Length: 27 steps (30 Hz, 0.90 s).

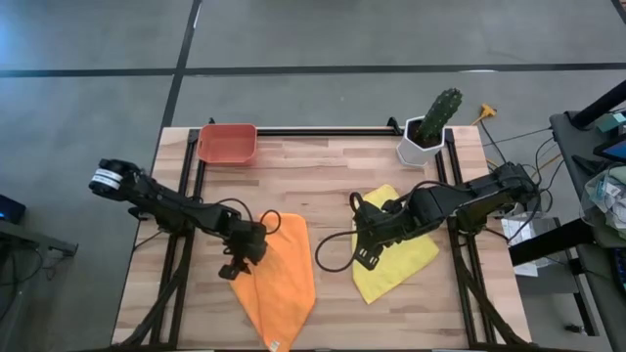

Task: Roll microfiber towels into tight, uniform cylinder then place into a basket
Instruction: Fold the orange towel

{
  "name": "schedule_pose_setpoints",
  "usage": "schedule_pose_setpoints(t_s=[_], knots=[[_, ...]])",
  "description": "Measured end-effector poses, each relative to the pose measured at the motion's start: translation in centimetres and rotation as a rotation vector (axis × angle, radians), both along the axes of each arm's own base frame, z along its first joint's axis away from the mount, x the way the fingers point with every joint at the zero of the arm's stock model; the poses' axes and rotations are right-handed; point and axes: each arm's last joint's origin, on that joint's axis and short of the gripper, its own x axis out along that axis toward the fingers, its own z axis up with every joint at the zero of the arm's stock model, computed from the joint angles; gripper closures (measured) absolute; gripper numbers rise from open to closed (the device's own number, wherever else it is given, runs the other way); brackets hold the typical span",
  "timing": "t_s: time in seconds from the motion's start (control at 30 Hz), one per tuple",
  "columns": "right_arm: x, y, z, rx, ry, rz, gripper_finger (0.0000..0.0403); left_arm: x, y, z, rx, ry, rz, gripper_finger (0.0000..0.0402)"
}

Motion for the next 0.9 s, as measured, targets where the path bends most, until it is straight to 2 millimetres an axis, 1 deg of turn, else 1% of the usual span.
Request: schedule_pose_setpoints(t_s=[0.1, 0.3, 0.47, 0.57, 0.77, 0.9], knots=[[0.0, 0.0, 0.0, 0.000, 0.000, 0.000, 0.0260, -0.1, 0.0, 0.0, -0.003, -0.004, -0.007, 0.0256], [0.0, 0.0, 0.0, -0.002, -0.005, 0.004, 0.0266, -0.1, -0.3, -0.8, 0.027, -0.004, -0.093, 0.0256], [0.0, 0.0, 0.0, 0.004, -0.005, -0.008, 0.0264, -0.1, -0.2, -1.4, 0.064, 0.035, -0.089, 0.0256], [0.0, 0.0, 0.0, 0.008, -0.005, -0.018, 0.0261, -0.2, -0.2, -1.2, 0.066, 0.044, -0.063, 0.0256], [-0.1, 0.3, 0.0, 0.012, -0.006, -0.016, 0.0266, -0.8, 0.1, 0.2, 0.089, 0.008, -0.018, 0.0256], [-0.1, 0.4, -0.1, 0.009, -0.005, -0.014, 0.0269, -1.6, 0.4, 0.1, 0.125, 0.073, -0.011, 0.0256]])
